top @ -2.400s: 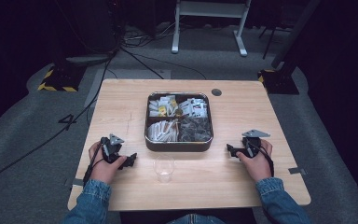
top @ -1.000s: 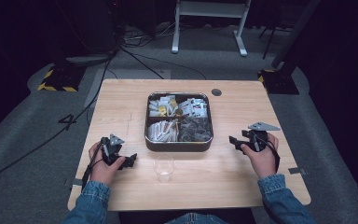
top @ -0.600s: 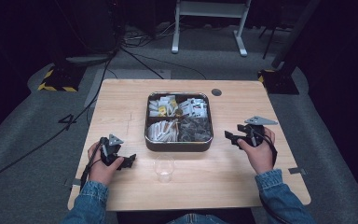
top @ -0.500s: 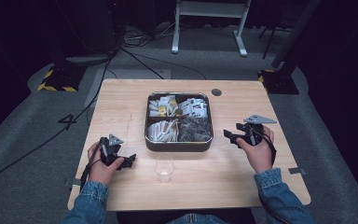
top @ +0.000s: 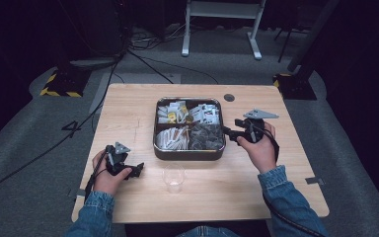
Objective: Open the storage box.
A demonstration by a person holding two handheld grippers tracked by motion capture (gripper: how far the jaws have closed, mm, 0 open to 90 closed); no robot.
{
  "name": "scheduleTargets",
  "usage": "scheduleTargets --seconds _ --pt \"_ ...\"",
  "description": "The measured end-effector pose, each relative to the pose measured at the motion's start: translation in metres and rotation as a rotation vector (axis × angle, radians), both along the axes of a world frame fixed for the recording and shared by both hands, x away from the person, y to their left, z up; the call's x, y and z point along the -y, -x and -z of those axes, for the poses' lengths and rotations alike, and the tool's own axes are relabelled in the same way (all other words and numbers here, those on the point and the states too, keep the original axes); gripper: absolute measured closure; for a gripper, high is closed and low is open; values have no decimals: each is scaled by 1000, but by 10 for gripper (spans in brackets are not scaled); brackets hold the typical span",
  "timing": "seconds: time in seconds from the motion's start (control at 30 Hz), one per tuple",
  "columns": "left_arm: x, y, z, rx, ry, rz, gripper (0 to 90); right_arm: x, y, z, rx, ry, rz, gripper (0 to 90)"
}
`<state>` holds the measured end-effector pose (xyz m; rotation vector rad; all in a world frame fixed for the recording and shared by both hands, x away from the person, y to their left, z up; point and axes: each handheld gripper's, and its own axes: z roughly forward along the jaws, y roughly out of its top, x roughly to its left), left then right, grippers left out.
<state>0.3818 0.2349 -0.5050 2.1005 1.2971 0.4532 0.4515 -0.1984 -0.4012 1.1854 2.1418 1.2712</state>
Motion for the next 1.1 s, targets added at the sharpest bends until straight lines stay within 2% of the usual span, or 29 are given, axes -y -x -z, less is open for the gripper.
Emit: scheduleTargets --seconds 0.17,0.2,0.3,0.4,0.5,0.57,0.67,0.7,0.9,1.1 --pt "0 0 0 0 0 -1 4 -13 -8 -2 11 28 -12 319" --pt "0 0 0 -1 -1 0 4 -18 -12 -2 -6 35 -17 312" --pt "-1 -1 0 2 -8 -8 3 -27 -17 -3 -18 30 -36 295" --pt "-1 -1 0 6 -7 -27 2 -39 -21 -5 -21 41 -63 288" --pt "-1 -1 0 5 -7 -25 2 -48 -24 -5 -25 49 -78 279" --pt "-1 -1 0 4 -8 -25 2 -60 -30 -3 -43 47 -97 272" --pt "-1 -1 0 5 -7 -27 2 -70 -39 4 -121 80 -93 259" --pt "-1 -1 0 5 -7 -27 2 -73 -41 6 -131 74 -91 260" --pt "-1 -1 0 4 -8 -24 2 -86 -47 9 -102 85 -103 288" --pt "-1 -1 0 4 -8 -24 2 -100 -58 16 -119 64 -117 302"
